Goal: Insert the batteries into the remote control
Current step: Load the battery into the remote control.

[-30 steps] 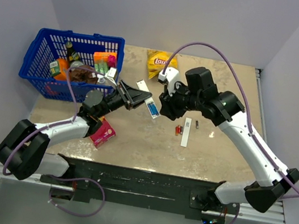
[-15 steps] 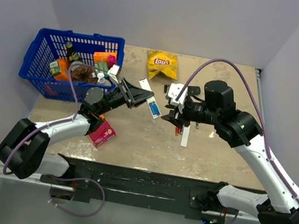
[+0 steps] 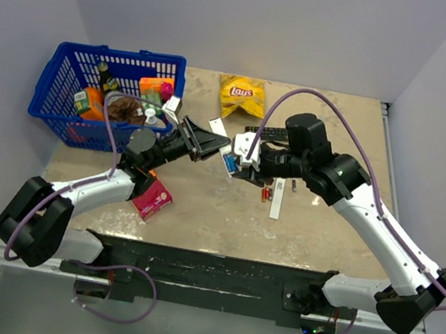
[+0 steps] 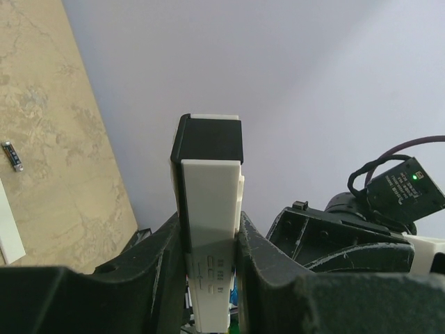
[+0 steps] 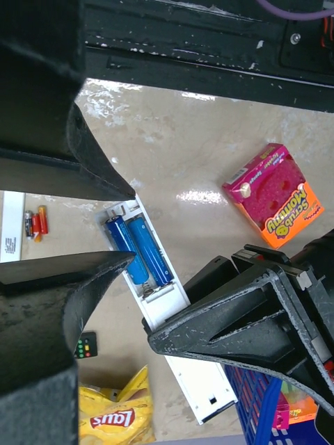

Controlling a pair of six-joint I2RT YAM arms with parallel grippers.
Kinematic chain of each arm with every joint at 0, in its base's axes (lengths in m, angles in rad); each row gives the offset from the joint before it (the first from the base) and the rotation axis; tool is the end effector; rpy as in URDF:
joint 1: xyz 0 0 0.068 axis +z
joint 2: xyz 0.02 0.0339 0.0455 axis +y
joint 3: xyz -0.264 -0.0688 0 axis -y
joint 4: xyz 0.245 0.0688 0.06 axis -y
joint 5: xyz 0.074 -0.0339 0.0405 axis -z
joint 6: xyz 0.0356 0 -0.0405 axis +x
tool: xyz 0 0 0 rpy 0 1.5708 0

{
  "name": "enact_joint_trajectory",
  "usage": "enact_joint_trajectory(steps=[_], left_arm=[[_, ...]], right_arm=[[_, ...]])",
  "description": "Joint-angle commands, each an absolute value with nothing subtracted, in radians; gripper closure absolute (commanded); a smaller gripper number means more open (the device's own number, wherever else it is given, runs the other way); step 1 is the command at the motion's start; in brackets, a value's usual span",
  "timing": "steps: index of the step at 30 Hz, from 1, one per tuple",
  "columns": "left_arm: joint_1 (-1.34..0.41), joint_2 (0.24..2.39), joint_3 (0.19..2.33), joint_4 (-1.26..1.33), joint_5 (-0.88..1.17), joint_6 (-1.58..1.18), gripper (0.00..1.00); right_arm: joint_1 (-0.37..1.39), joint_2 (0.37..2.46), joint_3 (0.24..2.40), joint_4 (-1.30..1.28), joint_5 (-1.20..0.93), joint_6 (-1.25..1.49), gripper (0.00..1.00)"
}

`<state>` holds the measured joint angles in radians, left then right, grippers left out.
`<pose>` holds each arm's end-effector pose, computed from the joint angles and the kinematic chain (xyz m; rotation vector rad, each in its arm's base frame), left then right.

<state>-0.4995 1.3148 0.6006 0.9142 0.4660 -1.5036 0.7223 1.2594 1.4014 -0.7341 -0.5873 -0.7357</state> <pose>0.2392 -0.1488 0.2748 -0.3740 1.6757 -1.9096 0.1814 0.1861 0.4010 -1.6412 1.3330 0.6238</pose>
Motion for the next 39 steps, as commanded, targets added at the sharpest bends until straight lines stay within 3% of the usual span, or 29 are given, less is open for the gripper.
enact_joint_trajectory(steps=[1, 13, 29, 39], left_arm=[[-0.494, 1.302, 0.643, 0.94, 0.483, -1.494, 1.0], [-0.494, 1.296, 0.646, 0.943, 0.482, -1.496, 1.0], [-0.494, 1.281, 0.637, 0.962, 0.495, -1.502, 1.0], [-0.494, 1.279, 0.63, 0.959, 0.489, -1.503, 1.0]], right_arm=[[0.719, 1.25, 1.421, -0.726, -0.62, -0.782, 0.64], [0.718, 1.259, 1.398, -0.721, -0.647, -0.764, 0.73], [0.712, 1.269, 1.324, -0.63, -0.689, -0.718, 0.77], [0.712, 1.247, 1.425, -0.624, -0.762, -0.681, 0.75]])
